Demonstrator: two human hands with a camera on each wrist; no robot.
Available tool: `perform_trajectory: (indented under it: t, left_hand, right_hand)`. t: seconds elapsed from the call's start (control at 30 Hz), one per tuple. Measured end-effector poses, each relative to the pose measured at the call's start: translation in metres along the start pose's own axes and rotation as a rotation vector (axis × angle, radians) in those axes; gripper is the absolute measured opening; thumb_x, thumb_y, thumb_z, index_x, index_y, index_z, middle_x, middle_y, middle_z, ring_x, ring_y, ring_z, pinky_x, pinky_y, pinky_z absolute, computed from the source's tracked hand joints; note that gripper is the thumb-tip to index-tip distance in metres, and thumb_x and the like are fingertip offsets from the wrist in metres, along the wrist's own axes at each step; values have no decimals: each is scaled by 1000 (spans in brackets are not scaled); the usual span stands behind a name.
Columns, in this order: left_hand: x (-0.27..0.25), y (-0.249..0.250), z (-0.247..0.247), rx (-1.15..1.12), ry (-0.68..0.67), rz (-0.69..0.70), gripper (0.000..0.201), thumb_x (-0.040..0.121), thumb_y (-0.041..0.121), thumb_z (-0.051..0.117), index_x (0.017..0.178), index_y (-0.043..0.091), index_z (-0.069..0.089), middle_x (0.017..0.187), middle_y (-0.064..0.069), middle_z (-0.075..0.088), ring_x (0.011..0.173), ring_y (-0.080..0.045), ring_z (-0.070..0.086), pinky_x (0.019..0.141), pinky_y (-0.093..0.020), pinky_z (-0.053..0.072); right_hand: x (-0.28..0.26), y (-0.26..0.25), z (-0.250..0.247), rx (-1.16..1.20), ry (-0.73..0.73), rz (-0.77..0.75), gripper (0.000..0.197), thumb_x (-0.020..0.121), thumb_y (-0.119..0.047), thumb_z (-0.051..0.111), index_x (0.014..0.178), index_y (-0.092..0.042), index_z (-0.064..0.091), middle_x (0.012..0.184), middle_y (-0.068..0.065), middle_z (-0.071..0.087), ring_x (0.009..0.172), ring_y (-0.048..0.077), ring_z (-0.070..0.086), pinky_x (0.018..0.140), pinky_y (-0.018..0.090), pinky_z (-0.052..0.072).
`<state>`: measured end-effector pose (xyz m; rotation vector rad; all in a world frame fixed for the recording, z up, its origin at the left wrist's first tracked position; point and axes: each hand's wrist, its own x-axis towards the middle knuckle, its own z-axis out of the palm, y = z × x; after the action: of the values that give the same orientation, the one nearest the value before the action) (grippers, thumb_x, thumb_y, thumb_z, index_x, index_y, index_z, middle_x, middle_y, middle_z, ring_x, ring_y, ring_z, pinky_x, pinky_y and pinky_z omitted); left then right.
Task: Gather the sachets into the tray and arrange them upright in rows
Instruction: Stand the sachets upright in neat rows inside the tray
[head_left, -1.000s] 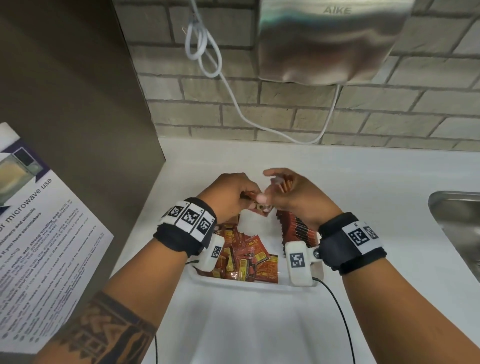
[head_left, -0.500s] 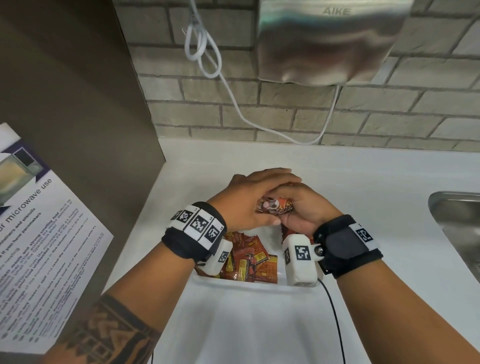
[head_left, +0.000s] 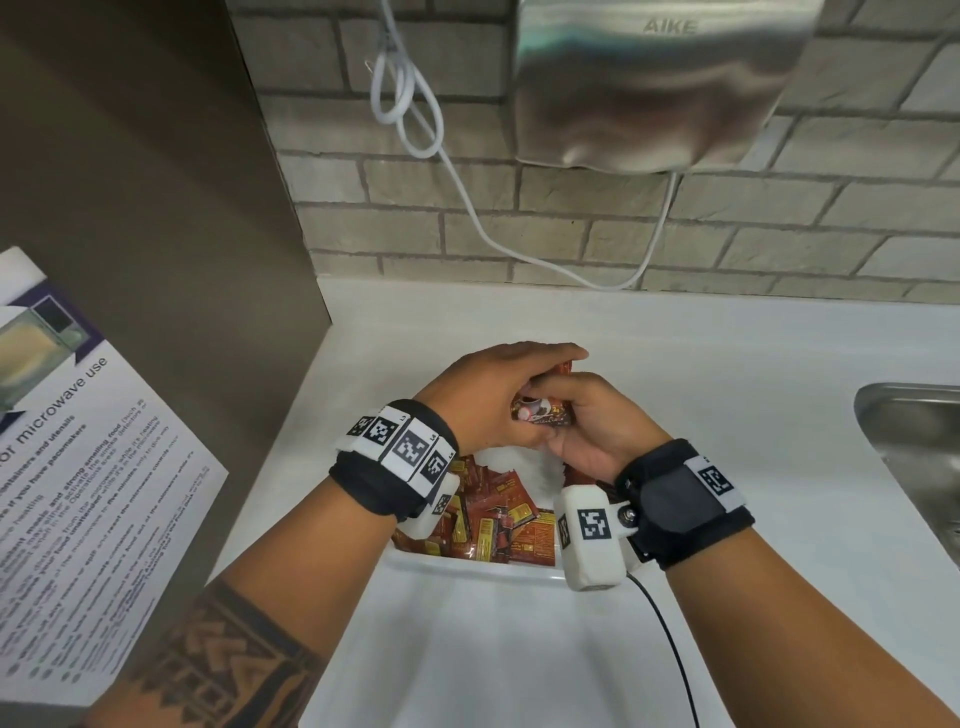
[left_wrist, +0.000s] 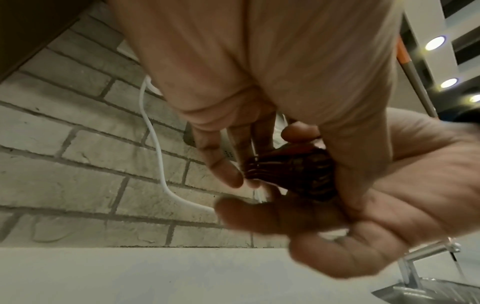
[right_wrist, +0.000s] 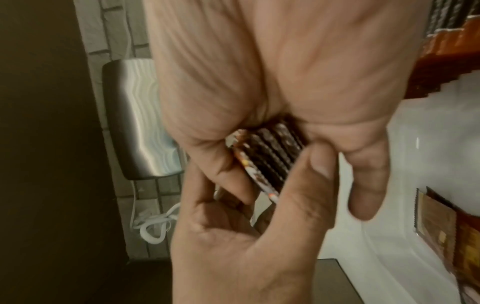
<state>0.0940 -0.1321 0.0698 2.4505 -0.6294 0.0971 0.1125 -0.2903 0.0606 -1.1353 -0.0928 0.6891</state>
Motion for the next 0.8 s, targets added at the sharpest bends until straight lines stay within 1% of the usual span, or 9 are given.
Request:
perform_trajectory:
  t: [0.17, 0.23, 0.37, 0.43, 0.47, 0.53, 0.6, 0.7, 0.8]
  left_hand:
    - [0, -8, -3, 134, 15, -8, 89, 77, 26, 83, 153, 36, 37, 141, 6, 56, 123, -17, 53, 99, -42, 51]
    - [1, -7, -5, 103, 19, -22, 103, 74, 32, 86, 157, 40, 24, 143, 8, 52, 126, -13, 50, 101, -39, 49]
    - [7, -2, -10, -474, 112, -267, 140, 57, 67, 85, 157, 42, -10, 157, 10, 30, 139, -7, 37, 109, -30, 43]
    - [8, -1, -9, -855, 112, -421, 146, 51, 77, 81, 157, 41, -11, 161, 9, 28, 144, -12, 36, 113, -39, 40]
    - [8, -1, -7, -1049, 94, -475, 144, 52, 69, 87, 159, 39, -3, 159, 6, 36, 142, -16, 42, 112, -44, 42]
    - [6, 1, -3, -1368, 47, -496, 112, 66, 38, 91, 158, 32, 27, 146, -2, 55, 125, -25, 60, 98, -52, 53]
    - [4, 6, -1, -1496, -3, -421, 69, 86, 21, 75, 149, 26, 46, 142, -8, 59, 118, -32, 64, 87, -54, 57]
    - [2, 5, 4, -1493, 26, -361, 40, 102, 13, 54, 142, 15, 53, 133, -15, 61, 115, -32, 64, 82, -49, 58]
    - [1, 2, 5, -1401, 113, -400, 27, 103, 14, 53, 129, 13, 56, 120, -19, 68, 107, -30, 69, 79, -45, 60]
  right_hand:
    - [-3, -6, -9, -541, 222, -132, 40, 79, -43, 76, 101, -10, 72, 104, 19, 73, 106, 39, 67, 97, 63, 50]
    - [-5, -8, -11, -560, 225, -173, 38, 78, -43, 78, 99, -12, 74, 102, 16, 74, 104, 39, 68, 98, 64, 49]
    - [-13, -12, -15, -459, 154, -140, 22, 90, -25, 70, 109, -16, 74, 110, 5, 76, 114, 27, 66, 99, 46, 45]
    - [-16, -13, -13, -469, 109, -145, 25, 90, -33, 71, 110, -18, 74, 113, 3, 75, 118, 23, 64, 98, 44, 42]
    - [-17, -14, -10, -461, 97, -156, 27, 90, -34, 72, 110, -17, 74, 113, 4, 75, 116, 23, 65, 98, 43, 43]
    - [-17, -13, -3, -419, 89, -203, 25, 91, -25, 72, 112, -12, 72, 111, 9, 75, 111, 24, 69, 94, 39, 52]
    - [-17, -10, 1, -382, 99, -253, 28, 91, -16, 71, 118, -7, 69, 111, 14, 74, 107, 26, 70, 88, 37, 57]
    - [-18, -8, 3, -393, 155, -289, 34, 88, -13, 75, 120, -7, 64, 107, 16, 74, 100, 25, 73, 79, 35, 60]
    - [-20, -11, 1, -646, 333, -363, 44, 82, -26, 82, 122, -21, 63, 109, -1, 68, 89, 10, 68, 73, 20, 54]
